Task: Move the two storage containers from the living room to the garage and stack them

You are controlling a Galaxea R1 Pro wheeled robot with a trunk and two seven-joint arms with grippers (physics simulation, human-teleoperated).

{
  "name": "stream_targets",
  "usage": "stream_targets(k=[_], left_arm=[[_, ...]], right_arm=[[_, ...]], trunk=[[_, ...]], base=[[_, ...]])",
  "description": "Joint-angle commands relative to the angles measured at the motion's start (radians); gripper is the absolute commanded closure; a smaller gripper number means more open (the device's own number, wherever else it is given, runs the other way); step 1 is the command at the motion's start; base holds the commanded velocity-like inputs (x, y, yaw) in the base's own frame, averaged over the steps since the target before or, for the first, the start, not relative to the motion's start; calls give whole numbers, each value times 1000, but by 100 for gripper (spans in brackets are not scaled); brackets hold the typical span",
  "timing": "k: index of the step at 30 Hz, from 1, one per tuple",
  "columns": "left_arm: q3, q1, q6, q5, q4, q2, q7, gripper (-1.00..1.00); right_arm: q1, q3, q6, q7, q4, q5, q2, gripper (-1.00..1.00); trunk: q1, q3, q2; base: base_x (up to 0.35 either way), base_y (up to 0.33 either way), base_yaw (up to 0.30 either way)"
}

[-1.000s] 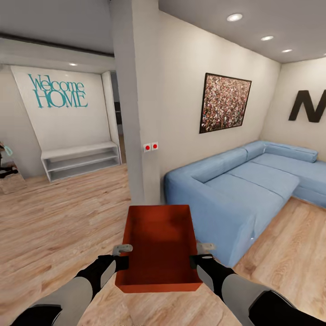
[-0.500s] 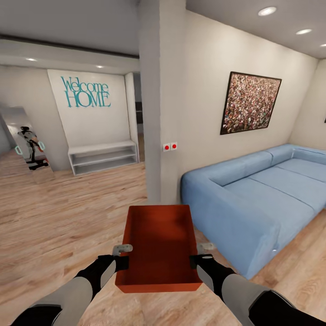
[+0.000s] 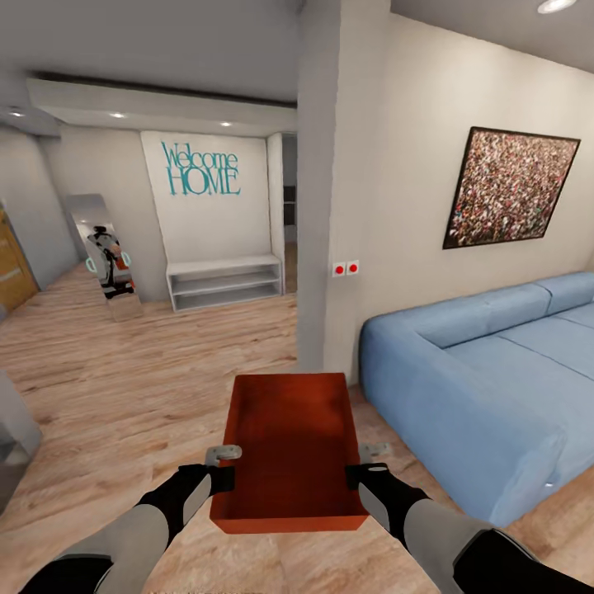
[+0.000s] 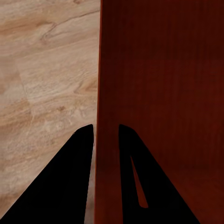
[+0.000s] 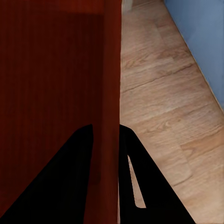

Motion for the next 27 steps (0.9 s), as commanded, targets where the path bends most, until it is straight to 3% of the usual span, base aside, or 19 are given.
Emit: stream_targets(k=[1, 27], left_arm=[[5, -1, 5, -26, -5, -1, 9, 100], [5, -1, 5, -26, -5, -1, 9, 100]], right_arm=[[0, 43, 7, -6, -1, -33, 7, 100], [0, 44, 7, -6, 0, -33, 7, 100]], trunk=[[1, -2, -2], [1, -2, -2]], base=[[0, 0, 277], [0, 0, 277]])
